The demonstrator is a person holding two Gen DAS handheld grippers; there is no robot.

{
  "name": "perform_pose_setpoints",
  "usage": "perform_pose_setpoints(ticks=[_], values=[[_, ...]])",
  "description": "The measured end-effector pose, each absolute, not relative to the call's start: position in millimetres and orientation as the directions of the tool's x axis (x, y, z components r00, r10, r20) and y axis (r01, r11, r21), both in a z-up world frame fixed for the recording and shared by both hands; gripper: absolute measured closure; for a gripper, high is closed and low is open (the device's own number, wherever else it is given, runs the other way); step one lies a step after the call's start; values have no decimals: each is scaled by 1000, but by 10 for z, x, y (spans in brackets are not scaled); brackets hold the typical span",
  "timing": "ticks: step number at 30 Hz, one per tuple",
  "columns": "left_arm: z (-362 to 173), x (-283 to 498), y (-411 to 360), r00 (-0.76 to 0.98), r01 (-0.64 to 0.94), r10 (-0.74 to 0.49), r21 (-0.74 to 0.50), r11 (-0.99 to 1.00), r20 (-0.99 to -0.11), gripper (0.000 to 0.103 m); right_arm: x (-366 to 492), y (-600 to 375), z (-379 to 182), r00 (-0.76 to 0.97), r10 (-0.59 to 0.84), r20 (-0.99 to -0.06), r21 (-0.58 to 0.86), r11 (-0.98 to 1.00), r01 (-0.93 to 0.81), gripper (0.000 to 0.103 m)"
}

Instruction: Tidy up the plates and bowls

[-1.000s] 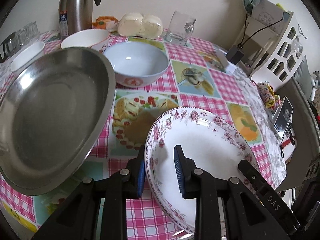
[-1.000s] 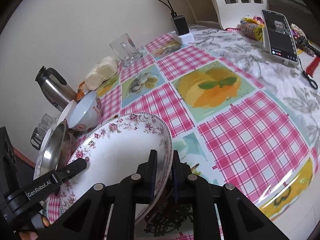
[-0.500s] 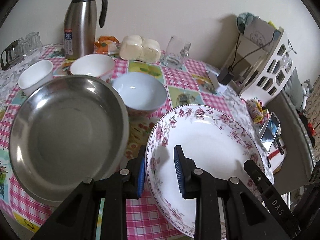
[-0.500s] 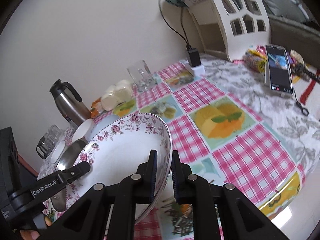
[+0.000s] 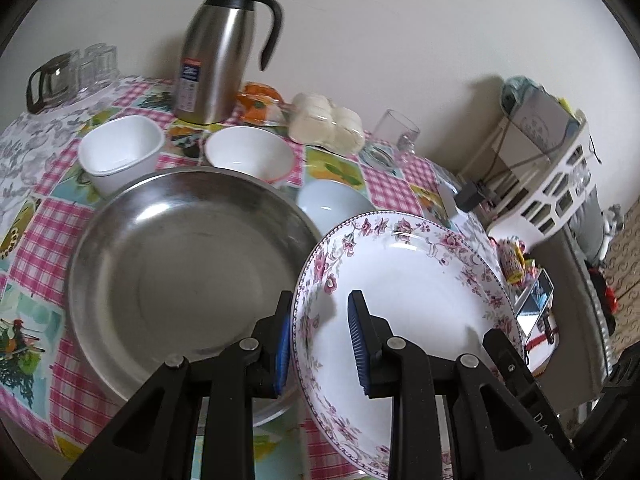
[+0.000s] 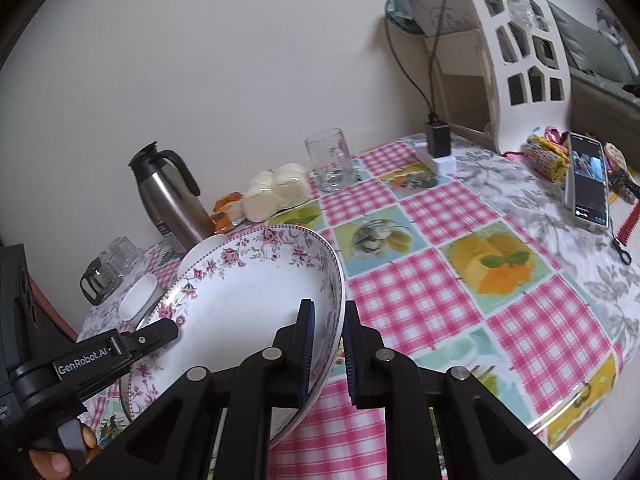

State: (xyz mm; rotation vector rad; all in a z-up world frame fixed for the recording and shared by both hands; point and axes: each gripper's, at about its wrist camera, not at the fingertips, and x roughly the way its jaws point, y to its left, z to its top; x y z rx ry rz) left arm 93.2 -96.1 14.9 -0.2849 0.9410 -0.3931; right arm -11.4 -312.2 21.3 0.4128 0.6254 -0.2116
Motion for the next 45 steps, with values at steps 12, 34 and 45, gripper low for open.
perform_pose_setpoints(ticks=[12, 34, 45], values=[[194, 1124, -265, 551, 118, -441, -456, 882, -709, 75, 182, -2497, 263, 798, -36, -602, 293, 920, 262, 88], [91, 1366, 485, 572, 19, -393, -467, 884, -720, 75, 598, -1742, 152, 788, 54, -613, 293, 942, 163, 88], [-137, 1557, 280, 542, 58, -391, -431, 900, -744, 75, 784, -1915, -129, 749, 49, -661, 311, 926, 214, 88]])
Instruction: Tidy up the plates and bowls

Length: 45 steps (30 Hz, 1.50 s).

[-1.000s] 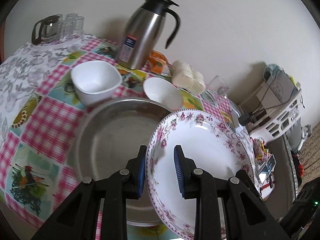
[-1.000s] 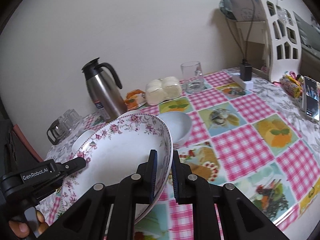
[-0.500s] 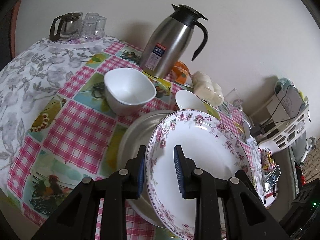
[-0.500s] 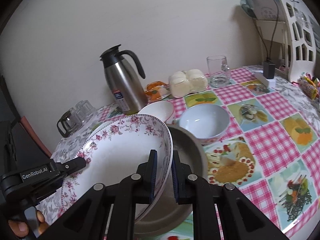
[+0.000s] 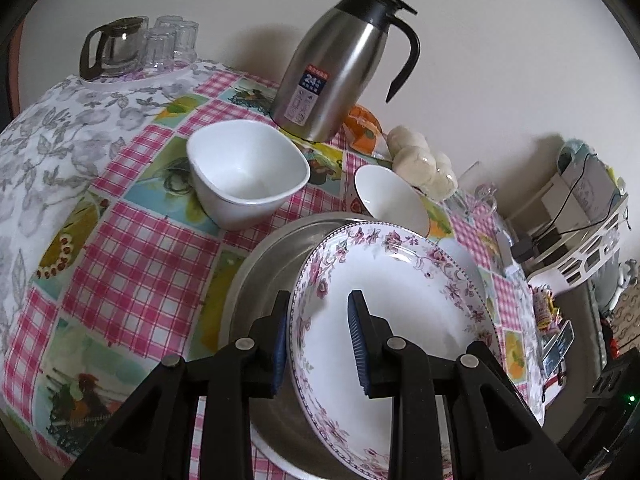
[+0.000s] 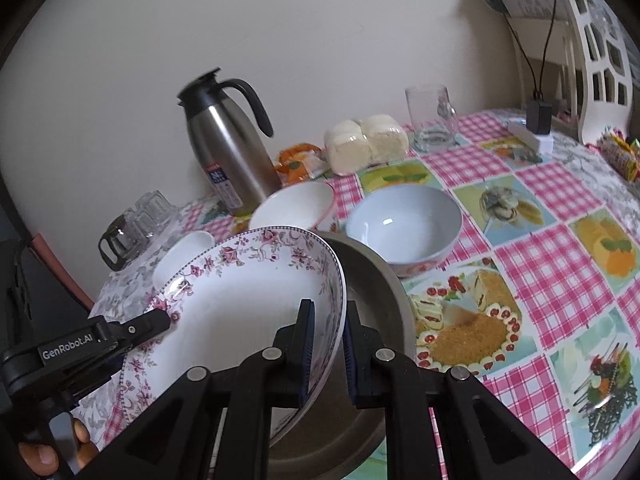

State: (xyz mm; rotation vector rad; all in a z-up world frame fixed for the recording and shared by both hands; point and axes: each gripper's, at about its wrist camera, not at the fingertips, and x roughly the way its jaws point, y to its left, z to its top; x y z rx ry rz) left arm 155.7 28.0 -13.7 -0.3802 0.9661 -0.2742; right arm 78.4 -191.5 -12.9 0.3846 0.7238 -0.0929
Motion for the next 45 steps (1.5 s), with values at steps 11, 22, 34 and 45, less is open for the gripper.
perform_pose_setpoints(ticks=[11, 22, 34, 45], values=[[-378, 1651, 222, 500, 35, -379, -420, 907, -779, 75, 889, -1961, -332, 710, 33, -704, 282, 930, 236, 88], [-547, 1672, 190, 456, 5, -357, -399, 917, -815, 75, 928, -1931, -432, 679, 16, -734, 238, 942, 235, 88], [-521, 1637, 210, 440, -46, -307, -363, 931, -844, 74, 942, -1853, -418, 655, 1, -755, 180, 962, 206, 86], [-527, 1629, 188, 441, -50, -286, -341, 939, -851, 73, 953, -1838, -392, 645, 6, -764, 164, 969, 185, 84]])
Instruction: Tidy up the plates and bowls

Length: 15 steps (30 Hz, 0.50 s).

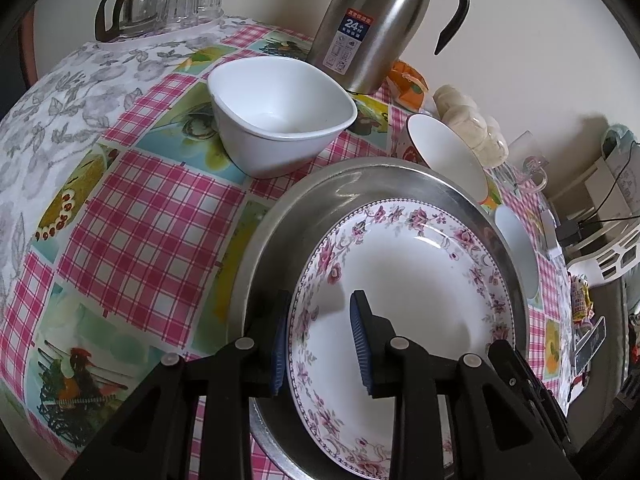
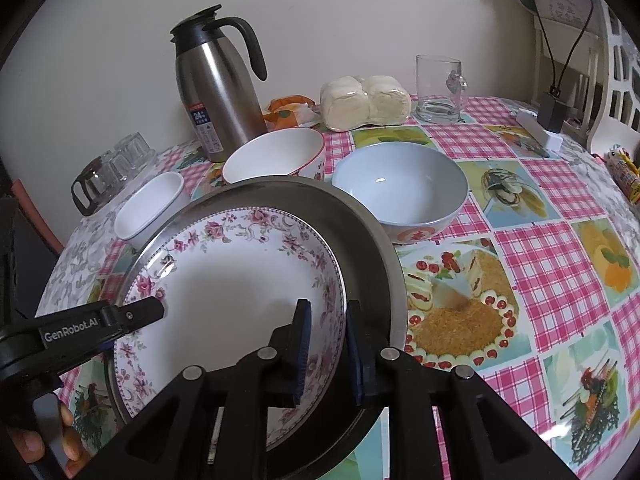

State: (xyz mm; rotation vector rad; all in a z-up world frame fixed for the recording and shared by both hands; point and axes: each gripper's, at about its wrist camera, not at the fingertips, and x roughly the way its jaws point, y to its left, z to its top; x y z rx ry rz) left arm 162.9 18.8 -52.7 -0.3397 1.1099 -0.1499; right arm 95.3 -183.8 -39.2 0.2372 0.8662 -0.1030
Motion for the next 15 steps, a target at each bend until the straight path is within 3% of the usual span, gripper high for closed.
perform_pose_setpoints(ticks=[13, 15], values=[[-514, 1604, 190, 398, -88, -249, -307, 948, -883, 73, 935, -1826, -352, 641, 26, -767, 169, 972, 163, 83], [-507, 1606, 179, 389, -80, -248, -300, 950, -887, 72, 920, -1832, -312, 651, 19, -759, 166, 972, 166, 74]])
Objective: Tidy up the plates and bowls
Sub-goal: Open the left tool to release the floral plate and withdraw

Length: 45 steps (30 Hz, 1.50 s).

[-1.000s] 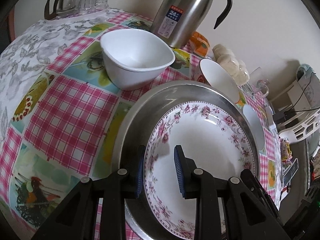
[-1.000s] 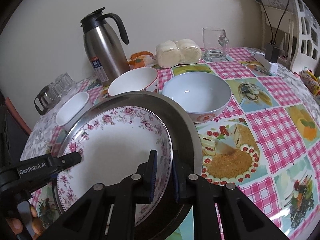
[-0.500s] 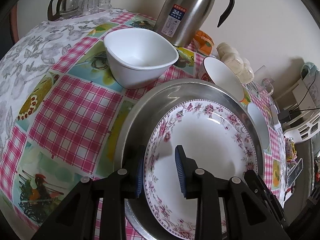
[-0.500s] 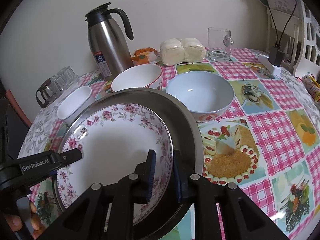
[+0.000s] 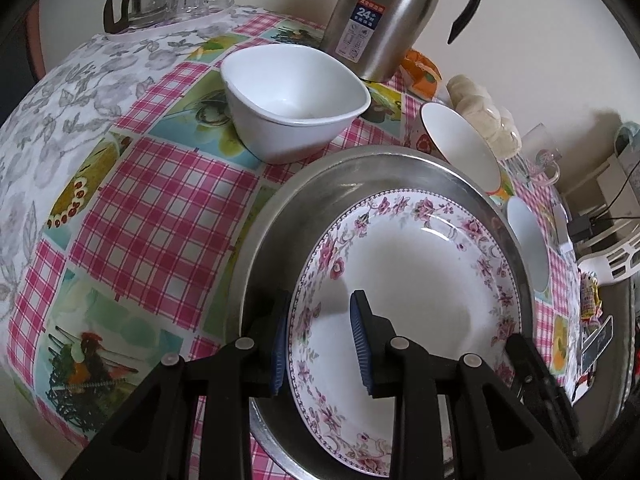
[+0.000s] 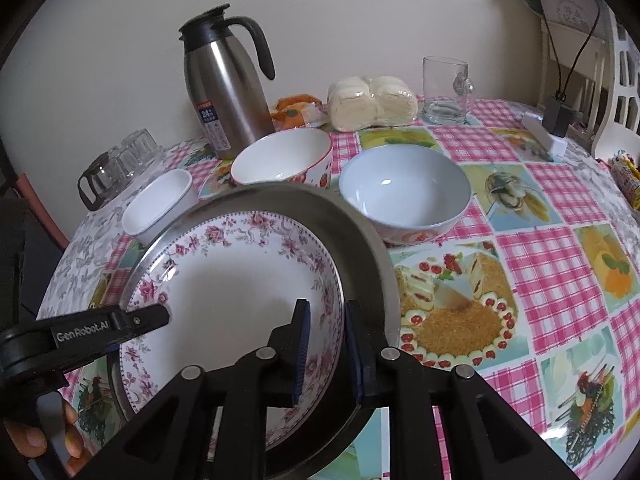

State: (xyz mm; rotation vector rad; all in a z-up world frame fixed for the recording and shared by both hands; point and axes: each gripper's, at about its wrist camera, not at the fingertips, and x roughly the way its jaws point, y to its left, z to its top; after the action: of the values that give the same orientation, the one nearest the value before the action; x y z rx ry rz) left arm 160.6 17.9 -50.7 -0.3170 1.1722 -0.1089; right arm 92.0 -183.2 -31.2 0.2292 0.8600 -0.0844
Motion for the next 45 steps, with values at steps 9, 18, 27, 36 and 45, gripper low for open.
perform_pose_setpoints(ticks=[9, 18, 27, 36, 45], values=[[-227, 1545, 116, 435, -27, -223, -260, 965, -872, 46, 850, -1839, -57, 697, -20, -717, 119, 981, 150, 56], [-31, 1485, 142, 506, -25, -106, -137, 990, -856, 17, 851, -1746, -64, 687, -74, -723, 22, 991, 130, 14], [-135, 1476, 249, 525, -92, 42, -8, 996, -850, 4, 843, -1858, -92, 675, -80, -733, 50, 984, 171, 1], [-159, 1462, 248, 527, -105, 77, 25, 994, -847, 3, 815, -1918, -54, 684, -87, -724, 54, 982, 182, 0], [-74, 1408, 196, 548, -78, 61, 21, 997, -834, 3, 752, -1937, 21, 689, -91, -719, 42, 984, 173, 0]])
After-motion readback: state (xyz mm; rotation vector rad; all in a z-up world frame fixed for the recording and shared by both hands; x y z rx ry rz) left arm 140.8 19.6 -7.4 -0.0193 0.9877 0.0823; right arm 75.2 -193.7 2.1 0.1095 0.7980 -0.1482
